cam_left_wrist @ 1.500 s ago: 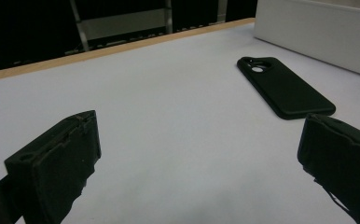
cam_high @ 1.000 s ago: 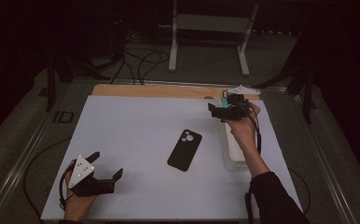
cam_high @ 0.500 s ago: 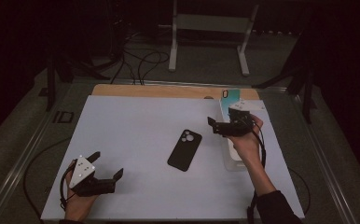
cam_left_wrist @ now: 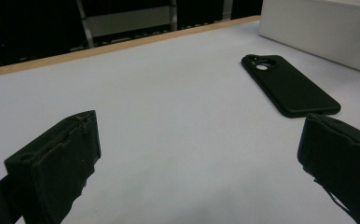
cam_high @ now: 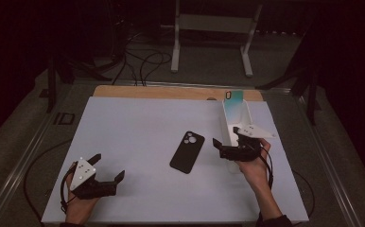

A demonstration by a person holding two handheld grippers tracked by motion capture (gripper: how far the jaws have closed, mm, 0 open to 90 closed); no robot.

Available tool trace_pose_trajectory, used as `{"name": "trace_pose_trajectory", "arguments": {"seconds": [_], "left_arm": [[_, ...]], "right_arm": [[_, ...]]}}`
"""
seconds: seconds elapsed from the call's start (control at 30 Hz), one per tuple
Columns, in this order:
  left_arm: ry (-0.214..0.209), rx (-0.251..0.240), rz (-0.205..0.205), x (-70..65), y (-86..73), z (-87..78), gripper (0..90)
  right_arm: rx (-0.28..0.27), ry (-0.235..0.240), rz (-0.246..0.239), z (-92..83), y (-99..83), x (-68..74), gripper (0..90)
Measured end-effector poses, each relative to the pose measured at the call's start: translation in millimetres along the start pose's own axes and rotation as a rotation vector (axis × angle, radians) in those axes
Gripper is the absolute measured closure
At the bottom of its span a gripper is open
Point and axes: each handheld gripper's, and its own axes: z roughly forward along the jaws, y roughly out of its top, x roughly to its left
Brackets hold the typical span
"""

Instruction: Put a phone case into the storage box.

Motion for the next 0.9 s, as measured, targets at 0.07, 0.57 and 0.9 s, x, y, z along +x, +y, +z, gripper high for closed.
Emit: {"name": "trace_pose_trajectory", "arguments": {"seconds": [0.07, 0.57, 0.9], "left_arm": [[0.0, 0.0, 0.001, 0.1, 0.1, 0.1, 0.0], [0.007, 0.0, 0.002, 0.1, 1.2, -0.2, 0.0], [0.007, 0.007, 0.001, -0.7, 1.6, 1.3, 0.0]], "right_arm": [[-0.011, -0.003, -0.011, -3.7, -5.8, 1.9, 8.5], [-0.061, 0.014, -0.013, -23.8, -40.1, 11.8, 8.5], [-0.069, 0.015, -0.01, -24.1, -51.6, 14.1, 8.5]]}}
